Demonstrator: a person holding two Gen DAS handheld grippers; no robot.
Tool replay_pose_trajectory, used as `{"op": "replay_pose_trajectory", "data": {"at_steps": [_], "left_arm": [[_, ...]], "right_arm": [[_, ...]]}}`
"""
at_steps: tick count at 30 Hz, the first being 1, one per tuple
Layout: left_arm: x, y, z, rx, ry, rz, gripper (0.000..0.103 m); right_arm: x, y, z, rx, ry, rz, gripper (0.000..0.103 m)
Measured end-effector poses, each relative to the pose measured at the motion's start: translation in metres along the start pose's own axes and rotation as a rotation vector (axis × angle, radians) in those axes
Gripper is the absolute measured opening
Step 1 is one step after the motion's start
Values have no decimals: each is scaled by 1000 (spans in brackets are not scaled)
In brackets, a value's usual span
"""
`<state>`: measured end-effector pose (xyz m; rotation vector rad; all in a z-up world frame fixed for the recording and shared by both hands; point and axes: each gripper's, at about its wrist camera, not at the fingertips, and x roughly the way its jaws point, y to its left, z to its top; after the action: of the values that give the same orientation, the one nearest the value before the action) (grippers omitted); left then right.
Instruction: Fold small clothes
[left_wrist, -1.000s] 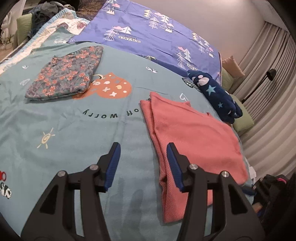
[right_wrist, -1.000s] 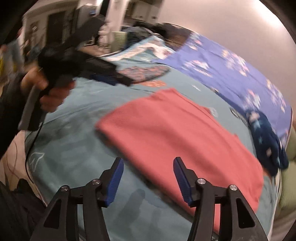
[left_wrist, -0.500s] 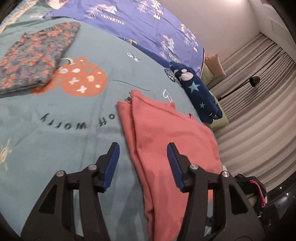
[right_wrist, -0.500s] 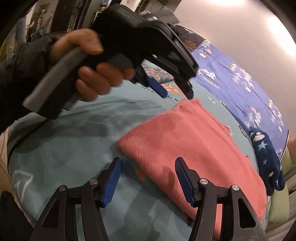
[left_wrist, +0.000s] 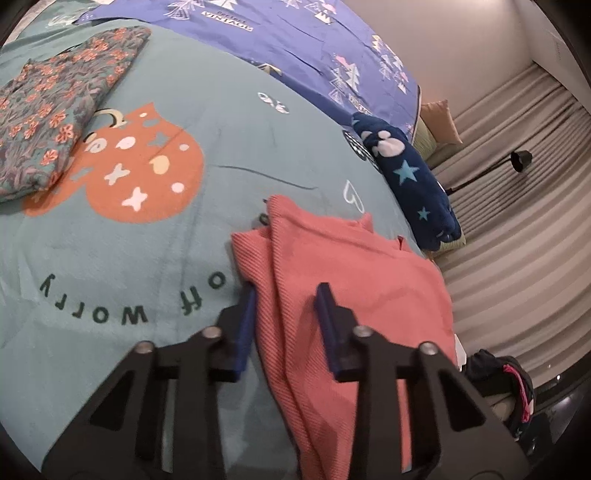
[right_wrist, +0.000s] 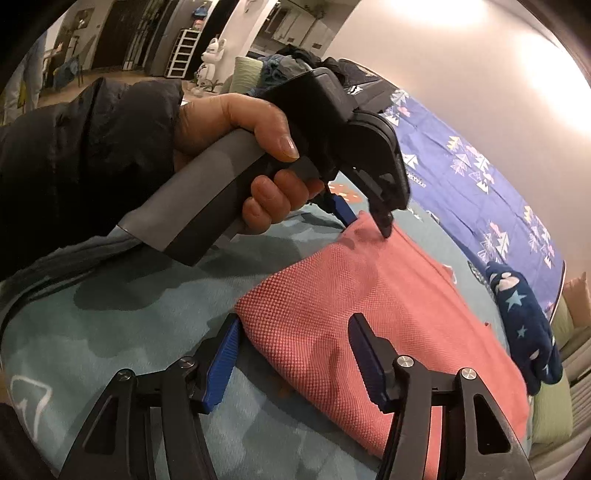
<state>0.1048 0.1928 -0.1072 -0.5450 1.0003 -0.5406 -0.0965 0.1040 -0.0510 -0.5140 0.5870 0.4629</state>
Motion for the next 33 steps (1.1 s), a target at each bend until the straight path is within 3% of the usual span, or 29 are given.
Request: {"op": "replay_pose_trajectory", "data": {"at_steps": [1, 2, 4, 24, 33], "left_arm": [[0, 1, 1, -5, 2, -2, 17], [0, 2, 2, -9, 5, -3, 13], [-1, 3, 4, -27, 16, 0, 11], [-12, -51, 25, 25, -5, 81, 9], [-4, -107, 37, 99, -3, 87, 9]], "right_arm": [[1, -2, 0, 12, 0, 13, 30], [1, -5, 0, 31, 1, 34, 17], [0, -10, 1, 65, 1, 47, 9], [-30, -89, -8, 416, -135, 222, 7], [-51, -121, -23, 535, -193, 219, 7]]}}
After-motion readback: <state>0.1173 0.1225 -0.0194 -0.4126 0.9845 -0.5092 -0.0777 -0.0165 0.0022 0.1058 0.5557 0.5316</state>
